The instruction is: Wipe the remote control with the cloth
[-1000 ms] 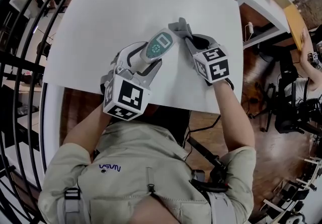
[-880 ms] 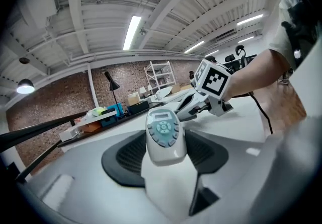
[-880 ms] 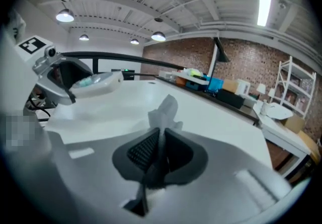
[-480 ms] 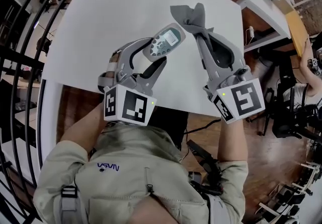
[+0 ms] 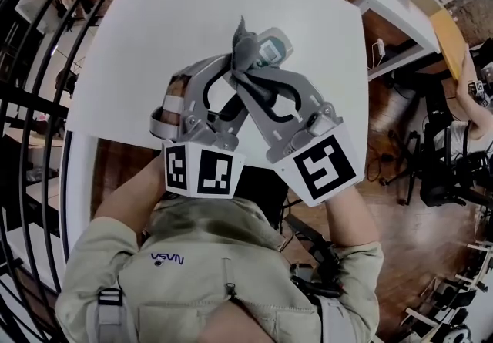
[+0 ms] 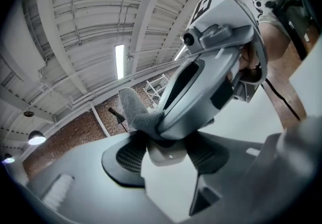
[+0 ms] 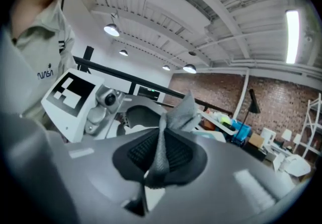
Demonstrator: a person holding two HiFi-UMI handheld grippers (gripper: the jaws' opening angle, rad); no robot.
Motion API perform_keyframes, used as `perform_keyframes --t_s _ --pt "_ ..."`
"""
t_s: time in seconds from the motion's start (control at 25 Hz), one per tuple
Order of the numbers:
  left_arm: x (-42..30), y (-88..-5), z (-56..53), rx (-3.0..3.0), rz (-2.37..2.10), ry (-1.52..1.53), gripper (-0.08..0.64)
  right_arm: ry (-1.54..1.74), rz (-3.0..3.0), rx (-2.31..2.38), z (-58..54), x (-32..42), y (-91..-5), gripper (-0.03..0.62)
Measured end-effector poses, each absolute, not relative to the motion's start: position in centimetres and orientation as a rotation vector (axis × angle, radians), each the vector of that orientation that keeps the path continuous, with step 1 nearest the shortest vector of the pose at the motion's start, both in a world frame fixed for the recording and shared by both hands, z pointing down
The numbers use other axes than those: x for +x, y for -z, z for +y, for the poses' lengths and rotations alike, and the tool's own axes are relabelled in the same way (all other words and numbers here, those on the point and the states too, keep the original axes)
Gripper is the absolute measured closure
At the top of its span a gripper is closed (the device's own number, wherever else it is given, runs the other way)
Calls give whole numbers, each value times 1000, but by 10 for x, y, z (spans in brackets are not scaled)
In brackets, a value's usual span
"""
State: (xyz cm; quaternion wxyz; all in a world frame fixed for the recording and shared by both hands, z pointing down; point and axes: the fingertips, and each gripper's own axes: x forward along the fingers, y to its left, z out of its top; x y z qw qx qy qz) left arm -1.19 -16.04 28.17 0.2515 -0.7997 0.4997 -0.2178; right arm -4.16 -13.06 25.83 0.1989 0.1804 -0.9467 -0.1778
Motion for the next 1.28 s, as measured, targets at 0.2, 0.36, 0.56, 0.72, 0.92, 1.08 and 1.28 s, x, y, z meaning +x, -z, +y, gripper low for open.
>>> perform_keyframes --t_s 0.2,0.36,0.56,0.72,0.92,1.08,1.28 --pt "-10 -279 -158 -2154 1353 580 305 476 -2722 590 -134 -28 -233 571" --pt "-10 -275 -154 -2128 1338 570 305 636 -2590 982 -179 13 -200 571" --pt "-7 -275 -151 -2098 1324 579 305 749 -2442 809 -171 0 -222 571" --pt "-10 -274 -153 -2100 1324 584 304 677 -2430 574 -130 -34 -253 571" --pt "-16 -278 -149 -2136 1340 539 304 631 -2506 357 -104 -54 -263 571" --pt "-22 -270 -148 -2363 1326 365 304 708 -2560 553 -123 -30 -234 571" --pt "-35 -263 -148 -2358 1352 338 304 687 -2546 844 -159 0 -217 571"
